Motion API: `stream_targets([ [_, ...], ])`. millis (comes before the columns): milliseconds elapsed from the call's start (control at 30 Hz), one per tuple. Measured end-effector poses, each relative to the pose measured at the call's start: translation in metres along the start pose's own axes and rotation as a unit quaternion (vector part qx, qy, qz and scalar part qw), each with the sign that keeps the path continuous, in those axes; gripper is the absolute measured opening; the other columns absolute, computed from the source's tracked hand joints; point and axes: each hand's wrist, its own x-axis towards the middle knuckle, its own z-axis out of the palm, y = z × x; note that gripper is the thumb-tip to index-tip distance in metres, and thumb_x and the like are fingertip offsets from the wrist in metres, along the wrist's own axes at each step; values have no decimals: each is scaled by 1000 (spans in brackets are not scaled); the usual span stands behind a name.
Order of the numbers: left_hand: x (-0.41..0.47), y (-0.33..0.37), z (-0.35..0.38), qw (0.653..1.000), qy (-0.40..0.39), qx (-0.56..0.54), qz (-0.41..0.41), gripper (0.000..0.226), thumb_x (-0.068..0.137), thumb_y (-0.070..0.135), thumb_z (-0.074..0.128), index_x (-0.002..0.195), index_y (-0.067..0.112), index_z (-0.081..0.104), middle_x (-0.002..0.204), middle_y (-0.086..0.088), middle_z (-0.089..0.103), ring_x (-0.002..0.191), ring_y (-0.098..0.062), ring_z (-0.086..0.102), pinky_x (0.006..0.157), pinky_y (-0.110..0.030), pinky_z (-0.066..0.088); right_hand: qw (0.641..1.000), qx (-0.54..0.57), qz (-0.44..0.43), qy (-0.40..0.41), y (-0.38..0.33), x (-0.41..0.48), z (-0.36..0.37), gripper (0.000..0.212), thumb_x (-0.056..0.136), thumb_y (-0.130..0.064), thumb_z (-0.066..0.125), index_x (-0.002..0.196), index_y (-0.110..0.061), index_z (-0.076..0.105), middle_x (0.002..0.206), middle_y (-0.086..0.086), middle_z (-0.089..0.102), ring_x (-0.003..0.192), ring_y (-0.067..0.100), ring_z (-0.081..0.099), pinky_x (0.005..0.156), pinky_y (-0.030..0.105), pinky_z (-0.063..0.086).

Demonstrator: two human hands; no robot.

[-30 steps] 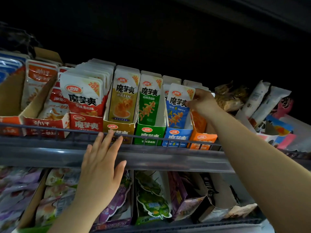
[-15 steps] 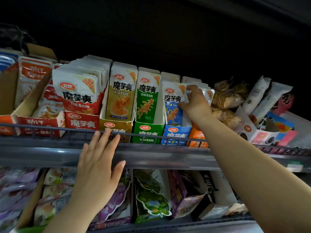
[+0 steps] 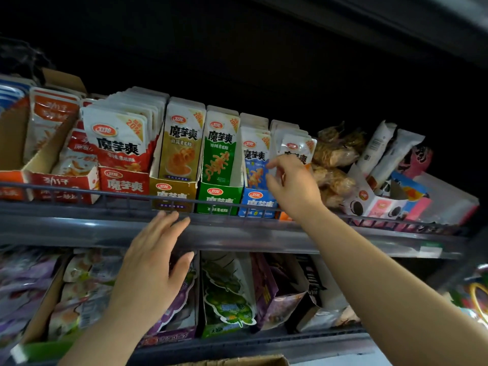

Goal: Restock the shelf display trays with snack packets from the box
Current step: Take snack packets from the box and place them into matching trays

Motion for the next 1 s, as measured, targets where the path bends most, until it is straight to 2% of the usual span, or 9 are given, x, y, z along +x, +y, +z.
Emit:
stream_targets([
  [167,-27,12,-1,993,-25,75,85,43,56,6,84,96,15,70,93,-1,70,86,-18,68,71,-28,48,992,117,0,-36,-5,-53,2,12,86,-6,54,95,-8,62,71,-17,43,62,-2,43,59,18,34],
  [267,-47,11,1,993,-96,25,62,31,72,11,75,98,26,68,97,18,59,91,-4,58,77,-21,42,985,155,22,-71,-3,-86,20,11,87,-7,55,94,-11,62,67,-18,44,58,-2,44,57,12,34],
  [400,-80,-7,13,970,-223,26,97,25,57,16,82,68,33,68,72,23,61,67,7,58,54,-3,35,968,178,40,-173,1,-128,57,15,88,-10,53,99,-7,64,66,-16,45,55,0,39,55,12,31],
  [500,-110,-26,27,957,-277,61,55,15,67,32,53,54,35,59,66,26,56,74,9,46,51,-9,47,945,183,42,-268,2,-153,89,19,90,-12,52,104,-8,64,89,0,64,75,11,53,69,17,36],
  [567,-130,-36,42,951,-299,83,9,27,81,28,42,68,32,65,90,21,61,98,11,42,77,-19,52,925,199,75,-316,4,-171,112,20,90,-10,51,105,-7,64,101,8,66,91,19,59,76,20,41],
  [633,-154,-51,56,939,-318,122,-45,30,95,27,35,104,30,63,131,14,45,129,0,28,106,-20,29,899,192,127,-373,11,-190,135,19,91,-11,50,104,-8,64,105,8,65,92,17,58,78,22,42],
  [733,-182,-62,66,903,-356,178,-160,42,96,29,33,138,26,34,151,9,14,135,-10,23,108,-23,24,856,194,231,-420,33,-221,171,16,91,-13,51,101,-14,62,105,2,63,91,9,55,78,20,41],
  [833,-204,-83,75,878,-356,224,-229,61,96,28,32,147,19,-2,155,2,-6,141,-16,12,112,-28,18,815,219,337,-418,56,-257,200,10,88,-8,54,89,-15,61,99,5,62,86,13,58,74,21,46],
  [1000,-223,-115,97,855,-369,230,-285,64,97,19,30,144,11,-13,154,-5,-13,143,-20,-1,115,-30,7,735,221,418,-486,68,-303,240,17,89,-6,53,103,-9,62,99,4,59,81,14,57,62,15,43],
])
